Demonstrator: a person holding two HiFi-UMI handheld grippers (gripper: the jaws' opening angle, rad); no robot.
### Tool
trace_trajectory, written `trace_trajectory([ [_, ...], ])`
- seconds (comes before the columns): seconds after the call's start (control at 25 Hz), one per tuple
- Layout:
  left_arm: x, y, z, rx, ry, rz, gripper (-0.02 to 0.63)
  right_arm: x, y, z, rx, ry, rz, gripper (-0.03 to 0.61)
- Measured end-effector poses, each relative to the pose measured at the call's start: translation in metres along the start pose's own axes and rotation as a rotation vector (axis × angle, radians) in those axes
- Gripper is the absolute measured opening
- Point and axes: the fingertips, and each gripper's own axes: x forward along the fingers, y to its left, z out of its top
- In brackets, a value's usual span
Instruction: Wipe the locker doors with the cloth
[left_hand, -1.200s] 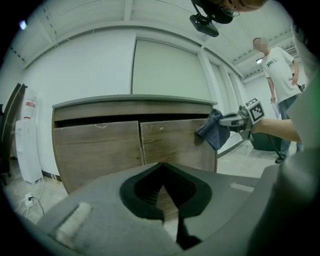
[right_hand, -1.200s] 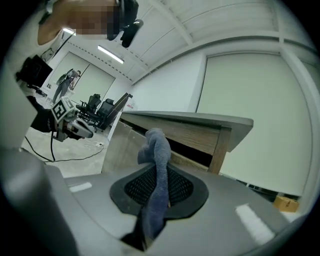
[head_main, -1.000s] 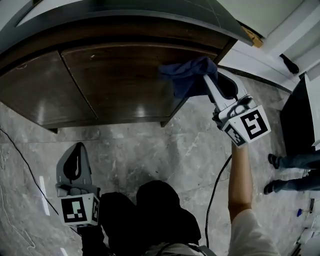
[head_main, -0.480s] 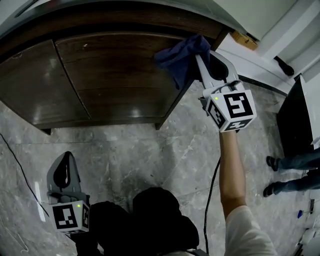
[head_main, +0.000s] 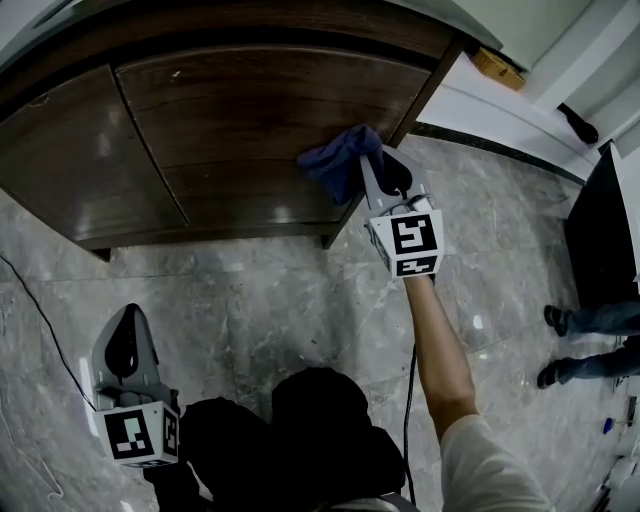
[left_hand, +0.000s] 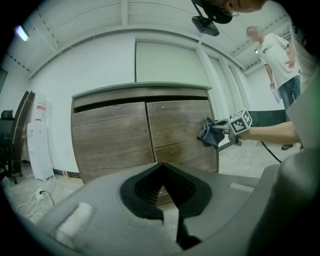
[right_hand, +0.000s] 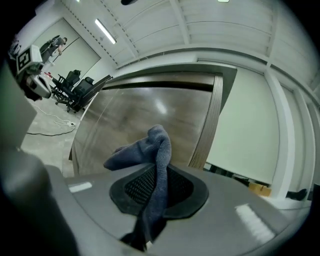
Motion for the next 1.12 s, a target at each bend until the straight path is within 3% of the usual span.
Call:
trace_trajectory([
  [0.4,-0.006,0.001,-0.02,0.002,0.025,0.03,0.003,0.008,0.068,-0.112,-0.017,0.117,0.066,0.052],
  [0.68,-0.012,0.003,-0.029,0.009,0.04,0.042,0.003,0.013,0.116,-0.189,-0.013,0.255,0.103,0.052],
  [0.92,-0.017,0.009,-0.031,-0.001,0.037,0.058,0.003,0.017,0.114,-0.175,-0.042,0.262,0.087,0.052],
  [1.12,-0.019,0.01,-0.026,-0.012,0.021,0.053,0.003,0.018,0.091,-0.108,-0.087,0.17,0.058,0.052],
])
